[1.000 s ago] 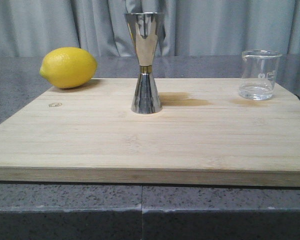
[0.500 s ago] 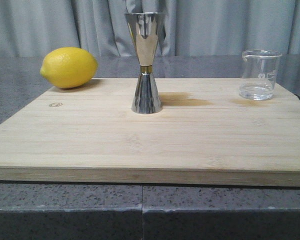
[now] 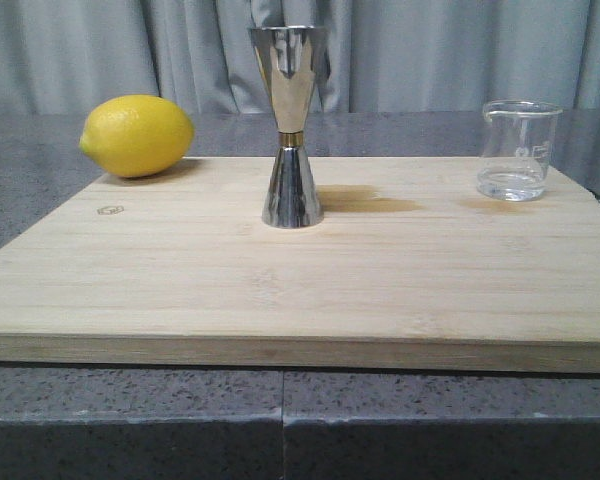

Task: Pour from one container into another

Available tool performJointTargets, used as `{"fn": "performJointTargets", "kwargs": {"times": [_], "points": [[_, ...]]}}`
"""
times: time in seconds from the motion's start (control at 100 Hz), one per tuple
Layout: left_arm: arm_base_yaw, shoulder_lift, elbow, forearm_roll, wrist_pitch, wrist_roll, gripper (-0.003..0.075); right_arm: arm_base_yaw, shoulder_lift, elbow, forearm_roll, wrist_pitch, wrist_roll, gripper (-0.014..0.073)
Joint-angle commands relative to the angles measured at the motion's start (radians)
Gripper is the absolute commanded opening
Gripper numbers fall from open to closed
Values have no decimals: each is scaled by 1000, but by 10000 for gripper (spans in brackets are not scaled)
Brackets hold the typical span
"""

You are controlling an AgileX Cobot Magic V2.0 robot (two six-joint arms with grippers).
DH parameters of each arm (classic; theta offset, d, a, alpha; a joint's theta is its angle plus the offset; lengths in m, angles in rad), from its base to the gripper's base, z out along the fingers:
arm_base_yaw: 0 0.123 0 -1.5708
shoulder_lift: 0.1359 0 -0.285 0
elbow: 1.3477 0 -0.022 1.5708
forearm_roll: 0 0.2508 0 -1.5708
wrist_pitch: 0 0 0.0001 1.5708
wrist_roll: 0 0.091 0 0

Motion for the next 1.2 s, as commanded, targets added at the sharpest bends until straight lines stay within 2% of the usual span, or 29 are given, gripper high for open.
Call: {"fn": "performJointTargets", "kwargs": {"times": [0.0,0.14,0.19,0.22,0.26,0.39,0.45,0.5,0.53,0.57,0.6,0.68,0.78,0.83,1.19], "points": [[3,-23,27,-7,-81,0,-19,-14,-112,26,-16,84,-14,-71],[3,-23,27,-7,-81,0,-19,-14,-260,87,6,103,-14,-71],[3,-23,27,-7,-81,0,-19,-11,-294,116,89,130,-58,-71],[3,-23,27,-7,-81,0,-19,-11,-310,143,199,148,-138,-71],[3,-23,27,-7,-81,0,-19,-11,-333,173,354,157,-343,-71],[3,-23,27,-7,-81,0,-19,-11,-400,285,1109,175,-1154,-71],[3,-21,27,-7,-81,0,-19,-11,-396,314,1441,215,-1421,-71],[3,-21,27,-7,-81,0,-19,-11,-396,323,1659,296,-1639,-71],[3,-21,27,-7,-81,0,-19,-11,-396,329,1752,330,-1771,-71],[3,-21,27,-7,-81,0,-19,-11,-398,337,1844,361,-1879,-71],[3,-21,27,-7,-81,0,-19,-11,-398,346,1871,359,-1943,-71],[3,-21,27,-7,-81,0,-19,-11,-398,387,1878,312,-1976,-71],[3,-21,27,-7,-81,0,-19,-11,-398,476,1896,136,-1976,-71],[3,-21,27,-7,-81,0,-19,-11,-398,469,1901,187,-1976,-71],[3,-21,27,-7,-81,0,-19,-11,-398,471,1870,169,-1976,-71]]}}
